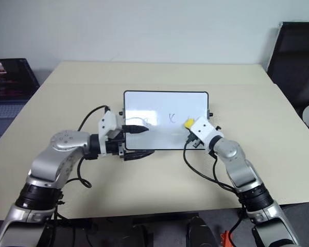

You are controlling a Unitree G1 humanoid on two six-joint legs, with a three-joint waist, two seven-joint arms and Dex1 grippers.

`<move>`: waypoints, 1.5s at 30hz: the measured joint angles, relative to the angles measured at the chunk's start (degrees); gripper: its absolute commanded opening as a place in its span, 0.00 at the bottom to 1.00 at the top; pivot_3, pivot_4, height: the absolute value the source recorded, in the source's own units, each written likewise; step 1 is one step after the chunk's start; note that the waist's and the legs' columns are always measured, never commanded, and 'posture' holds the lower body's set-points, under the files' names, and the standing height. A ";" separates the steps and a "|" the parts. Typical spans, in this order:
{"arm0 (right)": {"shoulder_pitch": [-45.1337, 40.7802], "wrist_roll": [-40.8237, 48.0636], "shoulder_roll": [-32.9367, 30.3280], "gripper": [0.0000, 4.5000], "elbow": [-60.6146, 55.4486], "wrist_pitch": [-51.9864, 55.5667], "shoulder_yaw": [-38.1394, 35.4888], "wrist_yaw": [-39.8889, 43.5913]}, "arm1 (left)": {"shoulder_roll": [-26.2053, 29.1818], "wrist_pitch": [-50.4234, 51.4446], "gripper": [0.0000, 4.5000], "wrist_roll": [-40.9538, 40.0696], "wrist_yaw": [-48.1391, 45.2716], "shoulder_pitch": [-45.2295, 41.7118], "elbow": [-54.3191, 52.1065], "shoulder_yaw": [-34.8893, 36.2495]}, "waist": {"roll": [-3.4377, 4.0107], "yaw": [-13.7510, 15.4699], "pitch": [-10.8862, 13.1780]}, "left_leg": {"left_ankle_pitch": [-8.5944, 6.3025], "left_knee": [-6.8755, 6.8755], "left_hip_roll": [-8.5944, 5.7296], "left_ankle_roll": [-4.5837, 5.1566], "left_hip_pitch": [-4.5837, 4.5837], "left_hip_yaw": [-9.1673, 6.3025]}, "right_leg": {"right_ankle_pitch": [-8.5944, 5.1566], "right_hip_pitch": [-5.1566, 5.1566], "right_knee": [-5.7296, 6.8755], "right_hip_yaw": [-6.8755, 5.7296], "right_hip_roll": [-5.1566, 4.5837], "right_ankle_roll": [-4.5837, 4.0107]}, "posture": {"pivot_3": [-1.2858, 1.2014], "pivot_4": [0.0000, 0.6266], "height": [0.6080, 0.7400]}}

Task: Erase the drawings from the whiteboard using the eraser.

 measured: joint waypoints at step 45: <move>0.42 -10.24 -1.10 0.25 -3.71 2.74 -0.32 2.31 | -0.18 7.52 1.00 -0.83 2.51 -1.12 -5.43 0.02 | -0.03 0.03 0.02 | 0.01 -0.17 0.03 -0.01 -0.08 -0.09 | -0.07 -0.03 -0.05 0.11 0.19 -0.03 | 0.52 0.24 1.00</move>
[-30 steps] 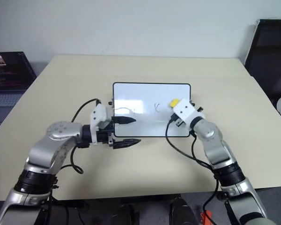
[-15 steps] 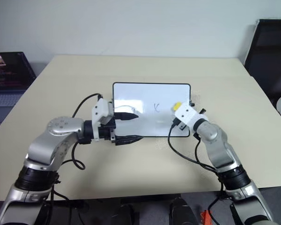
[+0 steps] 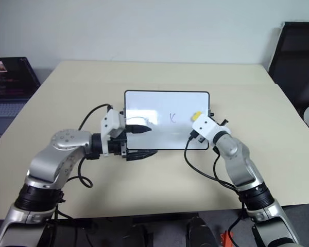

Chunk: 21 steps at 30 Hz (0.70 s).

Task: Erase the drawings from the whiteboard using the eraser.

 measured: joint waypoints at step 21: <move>-0.07 -0.11 0.90 0.25 -1.11 0.12 -0.35 -0.08 | 1.65 1.10 1.00 -1.12 1.18 2.35 -0.98 1.03 | -0.01 0.10 0.01 | 0.00 -0.35 0.02 0.00 -0.03 -0.02 | -0.20 -0.11 -0.02 0.01 0.04 -0.07 | 0.52 0.24 1.00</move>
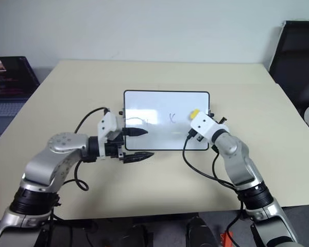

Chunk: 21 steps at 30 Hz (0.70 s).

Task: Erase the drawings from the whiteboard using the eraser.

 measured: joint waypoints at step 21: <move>13.16 26.42 2.01 0.25 -23.51 16.53 -10.72 10.49 | 0.44 3.23 1.00 -5.26 6.07 7.52 -3.47 10.72 | 0.01 0.04 0.01 | 0.00 -0.01 0.00 0.00 0.05 -0.08 | -0.08 0.02 0.04 -0.04 0.01 0.01 | 0.52 0.24 1.00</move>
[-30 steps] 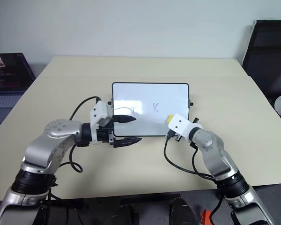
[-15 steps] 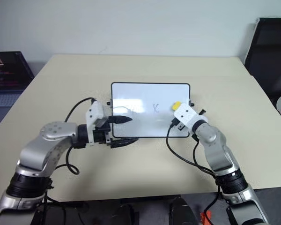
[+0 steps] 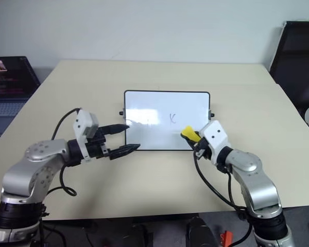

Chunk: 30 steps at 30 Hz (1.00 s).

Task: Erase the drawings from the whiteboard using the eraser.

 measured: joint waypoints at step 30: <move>-11.50 -10.36 -1.97 0.25 17.12 -12.94 11.90 -5.05 | 2.27 -3.76 1.00 0.91 -2.52 -0.35 1.89 -0.71 | 0.00 -0.07 0.00 | 0.00 -0.02 0.00 -0.01 -0.04 0.01 | 0.00 -0.03 -0.03 -0.01 0.00 -0.01 | 0.52 0.24 1.00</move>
